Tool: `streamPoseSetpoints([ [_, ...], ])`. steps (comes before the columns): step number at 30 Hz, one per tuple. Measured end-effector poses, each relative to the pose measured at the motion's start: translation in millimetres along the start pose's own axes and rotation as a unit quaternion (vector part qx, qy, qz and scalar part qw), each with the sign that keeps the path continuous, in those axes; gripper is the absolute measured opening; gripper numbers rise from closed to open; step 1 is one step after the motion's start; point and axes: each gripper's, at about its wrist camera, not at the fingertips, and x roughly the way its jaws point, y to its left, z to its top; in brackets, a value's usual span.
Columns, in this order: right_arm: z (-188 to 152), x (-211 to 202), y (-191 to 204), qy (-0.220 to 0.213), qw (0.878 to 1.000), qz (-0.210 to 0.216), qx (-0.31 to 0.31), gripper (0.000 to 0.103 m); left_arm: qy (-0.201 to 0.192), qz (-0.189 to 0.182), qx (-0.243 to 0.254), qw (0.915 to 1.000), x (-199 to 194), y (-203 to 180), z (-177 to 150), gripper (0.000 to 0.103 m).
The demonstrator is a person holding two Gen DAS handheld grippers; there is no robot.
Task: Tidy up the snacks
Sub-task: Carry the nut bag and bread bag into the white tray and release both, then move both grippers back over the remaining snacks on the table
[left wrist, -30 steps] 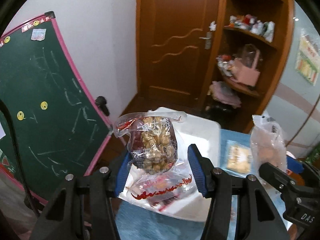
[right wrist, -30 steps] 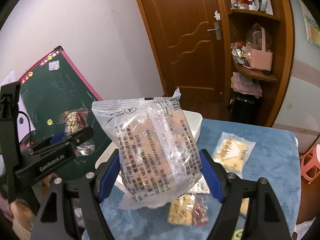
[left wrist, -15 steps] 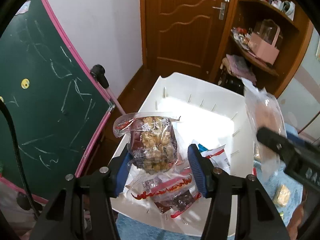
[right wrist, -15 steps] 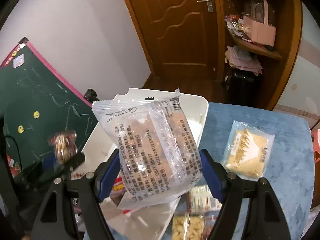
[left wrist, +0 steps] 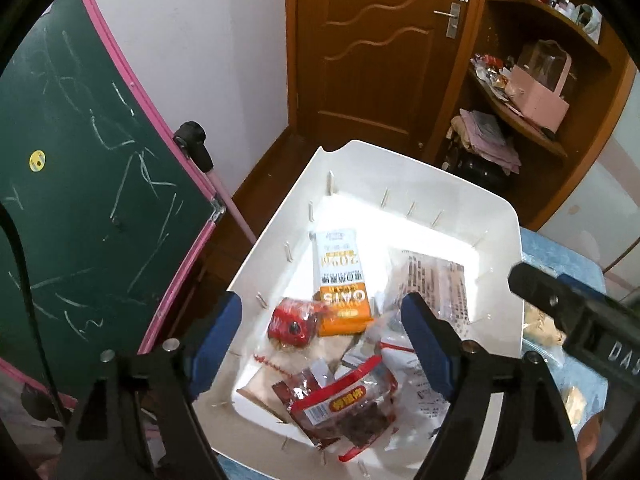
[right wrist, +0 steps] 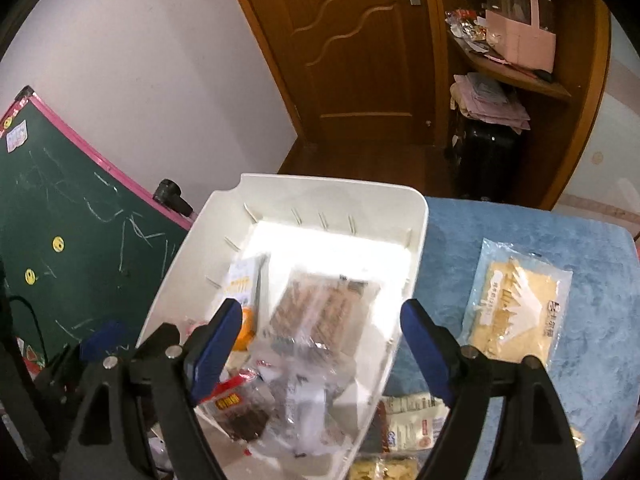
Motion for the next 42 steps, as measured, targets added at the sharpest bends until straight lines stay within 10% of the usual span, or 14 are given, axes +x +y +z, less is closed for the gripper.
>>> streamPoseSetpoints([
  [22, -114.3, -138.5, -70.2, -0.084, 0.996, -0.028, 0.014, 0.082, -0.054, -0.077, 0.059, 0.9938, -115.6, -80.6, -74.7, 0.081],
  [42, -228.1, -212.8, -189.5, -0.093, 0.988, -0.120, 0.033, 0.082, -0.058, -0.151, 0.185, 0.9693, -170.7, -226.0, -132.0, 0.090],
])
